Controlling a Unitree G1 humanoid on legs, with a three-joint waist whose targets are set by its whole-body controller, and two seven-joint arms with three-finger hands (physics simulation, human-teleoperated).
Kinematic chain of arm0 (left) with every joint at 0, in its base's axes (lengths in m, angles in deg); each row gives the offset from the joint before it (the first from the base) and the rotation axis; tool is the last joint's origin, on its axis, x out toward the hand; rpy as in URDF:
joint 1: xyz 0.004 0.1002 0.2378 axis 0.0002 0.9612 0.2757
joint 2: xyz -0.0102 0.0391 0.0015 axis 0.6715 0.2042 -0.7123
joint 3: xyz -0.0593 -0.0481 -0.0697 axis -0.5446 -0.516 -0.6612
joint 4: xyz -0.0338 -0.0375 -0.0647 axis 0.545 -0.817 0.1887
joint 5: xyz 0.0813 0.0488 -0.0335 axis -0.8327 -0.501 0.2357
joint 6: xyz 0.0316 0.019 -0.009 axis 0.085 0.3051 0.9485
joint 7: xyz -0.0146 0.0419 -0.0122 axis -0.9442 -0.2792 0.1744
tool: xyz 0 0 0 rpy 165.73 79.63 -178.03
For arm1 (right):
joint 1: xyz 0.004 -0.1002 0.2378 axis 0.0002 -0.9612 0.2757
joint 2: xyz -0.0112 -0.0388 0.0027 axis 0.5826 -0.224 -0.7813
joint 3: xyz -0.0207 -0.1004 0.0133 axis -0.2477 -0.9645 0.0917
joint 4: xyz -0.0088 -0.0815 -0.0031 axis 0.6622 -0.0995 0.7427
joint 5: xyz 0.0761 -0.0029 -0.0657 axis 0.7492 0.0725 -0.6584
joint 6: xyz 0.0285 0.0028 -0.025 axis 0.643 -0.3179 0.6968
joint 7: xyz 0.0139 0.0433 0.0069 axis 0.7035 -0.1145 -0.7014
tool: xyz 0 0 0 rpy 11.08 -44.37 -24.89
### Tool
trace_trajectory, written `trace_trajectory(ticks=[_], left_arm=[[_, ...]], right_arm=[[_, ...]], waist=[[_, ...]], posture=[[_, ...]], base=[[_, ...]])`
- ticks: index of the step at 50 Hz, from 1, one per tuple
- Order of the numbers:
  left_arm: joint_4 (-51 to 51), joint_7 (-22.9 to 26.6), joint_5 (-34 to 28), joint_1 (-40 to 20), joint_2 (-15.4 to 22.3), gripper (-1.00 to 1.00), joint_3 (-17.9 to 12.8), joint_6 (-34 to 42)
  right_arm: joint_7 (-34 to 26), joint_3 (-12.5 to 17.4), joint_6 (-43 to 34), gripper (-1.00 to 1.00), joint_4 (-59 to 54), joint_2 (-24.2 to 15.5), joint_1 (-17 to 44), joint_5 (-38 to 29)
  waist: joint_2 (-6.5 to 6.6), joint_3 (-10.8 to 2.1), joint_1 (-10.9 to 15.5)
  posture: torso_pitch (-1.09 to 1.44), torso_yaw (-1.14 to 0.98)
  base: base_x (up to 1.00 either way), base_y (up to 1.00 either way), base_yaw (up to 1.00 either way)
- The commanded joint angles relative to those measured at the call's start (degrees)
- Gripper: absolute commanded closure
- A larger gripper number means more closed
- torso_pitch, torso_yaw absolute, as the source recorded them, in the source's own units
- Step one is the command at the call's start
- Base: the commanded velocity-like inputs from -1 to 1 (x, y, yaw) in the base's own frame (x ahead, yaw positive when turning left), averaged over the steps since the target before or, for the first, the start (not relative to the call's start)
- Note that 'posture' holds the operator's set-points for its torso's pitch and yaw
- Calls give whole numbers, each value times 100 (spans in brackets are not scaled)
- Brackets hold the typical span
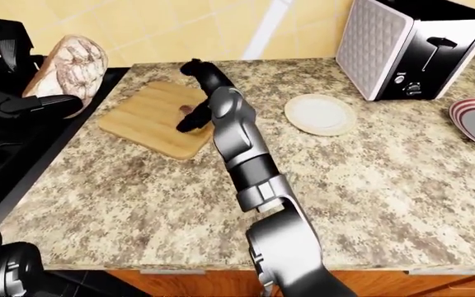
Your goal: Place all breads on the cutting board.
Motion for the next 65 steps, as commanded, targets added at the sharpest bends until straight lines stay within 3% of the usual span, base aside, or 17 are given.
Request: trace_trajectory(ticks=[1, 7, 16, 24, 35, 46, 47, 48, 50, 52, 56, 65], left_arm=[[88, -40, -48, -170, 72, 100, -68, -150], [-138, -152, -99, -148, -85, 100, 68, -394], [-1116, -349, -368, -441, -456, 100, 507, -986], [-2804, -459, -791, -680, -923, 100, 838, -2128], [-5086, -798, -1044, -934, -1303, 100, 815, -3774], [-6177, -1047, -1226, -974, -1366, 100, 825, -4585], [-6224, -1064, -1234, -978, -1374, 98, 828, -4623], [-6243, -1075, -1244, -970, -1394, 69, 840, -4643], [-6255, -1072, -1275, -969, -1412, 44, 863, -4664], [-6214, -1057, -1312, -946, -1436, 37, 885, -4655], [-6291, -1057, -1384, -928, -1490, 4, 918, -4749], [-6442, -1056, -1537, -839, -1582, -16, 949, -4942]], right_arm=[[13, 37, 99, -100, 299, -52, 213, -64], [-464, 54, -486, -100, 1470, -229, -25, -248], [-1119, 209, -1314, -100, 3122, -579, -394, -411], [-1385, 436, -1897, -100, 4031, -889, -404, -319], [-1309, 481, -2131, -100, 4436, -1130, -616, -40], [-1227, 464, -2127, -100, 4471, -1156, -686, 40], [-1227, 458, -2140, -100, 4484, -1155, -687, 38], [-1223, 450, -2131, -100, 4489, -1152, -706, 40], [-1199, 447, -2082, -100, 4474, -1148, -759, 48], [-1204, 430, -2096, -100, 4500, -1133, -782, 38], [-1192, 421, -2058, -100, 4491, -1109, -823, 30], [-1150, 422, -1949, -100, 4423, -1076, -899, 44]], waist=[[39, -171, -4], [13, -164, 24], [-67, -174, 59], [-109, -187, 78], [-155, -245, 69], [-145, -277, 61], [-145, -280, 61], [-144, -283, 60], [-142, -283, 57], [-141, -283, 56], [-142, -282, 54], [-132, -290, 48]], posture=[[0, 0], [0, 0], [0, 0], [0, 0], [0, 0], [0, 0], [0, 0], [0, 0], [0, 0], [0, 0], [0, 0], [0, 0]], base=[[0, 0, 0], [0, 0, 0], [0, 0, 0], [0, 0, 0], [0, 0, 0], [0, 0, 0], [0, 0, 0], [0, 0, 0], [0, 0, 0], [0, 0, 0], [0, 0, 0], [0, 0, 0]])
